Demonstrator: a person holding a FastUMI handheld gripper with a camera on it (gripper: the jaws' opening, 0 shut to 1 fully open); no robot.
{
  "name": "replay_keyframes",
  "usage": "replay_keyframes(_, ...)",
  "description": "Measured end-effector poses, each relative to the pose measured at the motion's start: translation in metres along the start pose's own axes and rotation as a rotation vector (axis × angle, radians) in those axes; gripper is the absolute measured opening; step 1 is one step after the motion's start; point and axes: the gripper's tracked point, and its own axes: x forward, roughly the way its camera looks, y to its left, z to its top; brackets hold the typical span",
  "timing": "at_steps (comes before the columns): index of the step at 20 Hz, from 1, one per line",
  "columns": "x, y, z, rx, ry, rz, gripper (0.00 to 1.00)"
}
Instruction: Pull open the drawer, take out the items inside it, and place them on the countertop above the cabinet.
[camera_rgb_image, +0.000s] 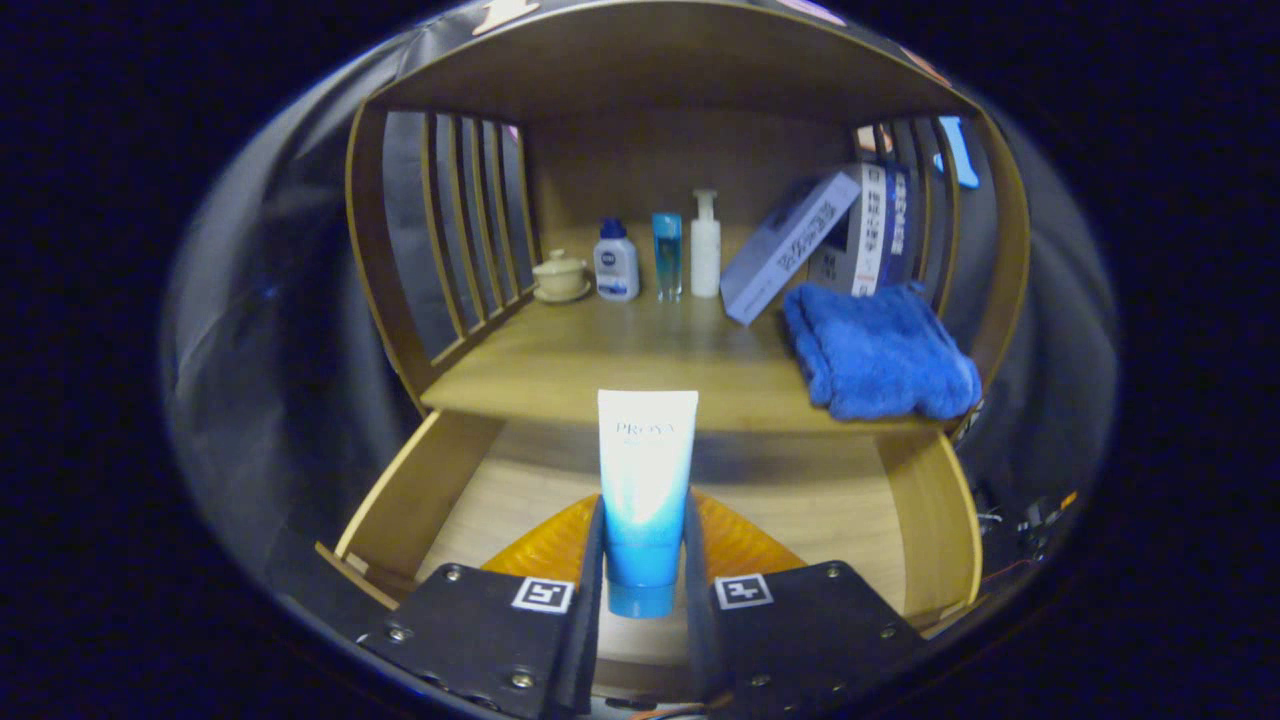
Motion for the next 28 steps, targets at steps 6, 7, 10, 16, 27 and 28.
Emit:
replay_keyframes(6, 0.039, 0.003, 0.066, 0.034, -0.131, -0.046, 0.37)
replay_keyframes(7, 0.052, 0.004, 0.071, 0.053, -0.130, -0.057, 0.37)
replay_keyframes(10, 0.090, -0.005, 0.070, 0.124, -0.076, -0.103, 0.37)
replay_keyframes(16, 0.139, -0.023, 0.063, 0.173, -0.027, -0.151, 0.37)
replay_keyframes(27, 0.152, -0.012, 0.051, 0.135, -0.019, -0.158, 0.45)
replay_keyframes(28, 0.150, -0.011, 0.050, 0.134, -0.014, -0.160, 0.46)
